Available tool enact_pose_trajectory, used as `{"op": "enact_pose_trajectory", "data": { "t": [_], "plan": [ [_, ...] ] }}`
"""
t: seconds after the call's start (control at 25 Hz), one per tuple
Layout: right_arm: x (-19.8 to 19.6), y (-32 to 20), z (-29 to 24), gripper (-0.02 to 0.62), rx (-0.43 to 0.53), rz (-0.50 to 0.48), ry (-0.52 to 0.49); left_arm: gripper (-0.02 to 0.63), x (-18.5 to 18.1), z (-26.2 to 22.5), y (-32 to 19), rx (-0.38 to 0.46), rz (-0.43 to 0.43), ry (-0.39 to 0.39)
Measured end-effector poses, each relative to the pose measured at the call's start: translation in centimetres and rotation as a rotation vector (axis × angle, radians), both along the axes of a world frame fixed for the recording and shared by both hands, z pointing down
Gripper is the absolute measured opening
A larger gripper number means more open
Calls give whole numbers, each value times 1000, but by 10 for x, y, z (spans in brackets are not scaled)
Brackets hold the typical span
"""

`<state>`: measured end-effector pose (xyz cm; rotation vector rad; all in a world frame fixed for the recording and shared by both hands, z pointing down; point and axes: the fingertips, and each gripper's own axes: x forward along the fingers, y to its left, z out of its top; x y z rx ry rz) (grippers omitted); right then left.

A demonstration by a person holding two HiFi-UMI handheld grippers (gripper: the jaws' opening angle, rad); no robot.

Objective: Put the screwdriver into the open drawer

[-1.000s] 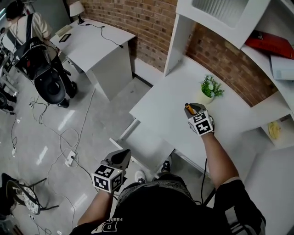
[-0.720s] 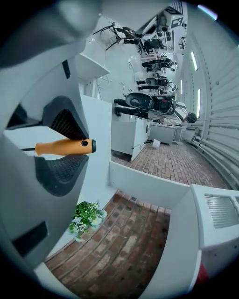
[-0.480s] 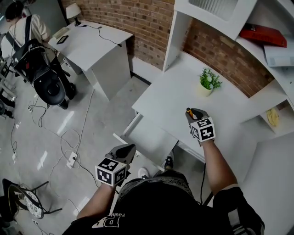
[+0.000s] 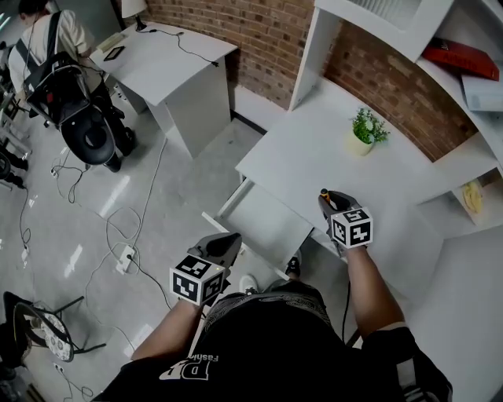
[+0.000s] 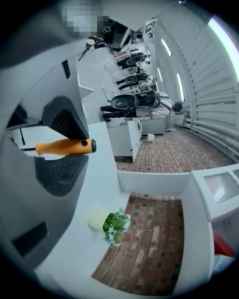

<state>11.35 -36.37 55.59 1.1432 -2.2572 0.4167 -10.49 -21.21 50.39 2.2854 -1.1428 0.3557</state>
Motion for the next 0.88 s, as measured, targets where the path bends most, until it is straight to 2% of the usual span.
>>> {"op": "enact_pose_trajectory", "data": {
  "t": [0.24, 0.36, 0.64, 0.88],
  "plan": [
    [-25, 21, 24, 112, -111, 7, -114, 18, -5, 10, 7, -20, -8, 1],
    [-43, 30, 37, 112, -149, -26, -137, 18, -10, 17, 10, -24, -28, 1],
    [-87, 46, 75, 112, -243, -131, -130, 18, -18, 30, 16, -44, -92, 2],
    [-119, 54, 113, 112, -317, -217, -84, 18, -25, 50, 27, -97, -135, -16]
  ]
}}
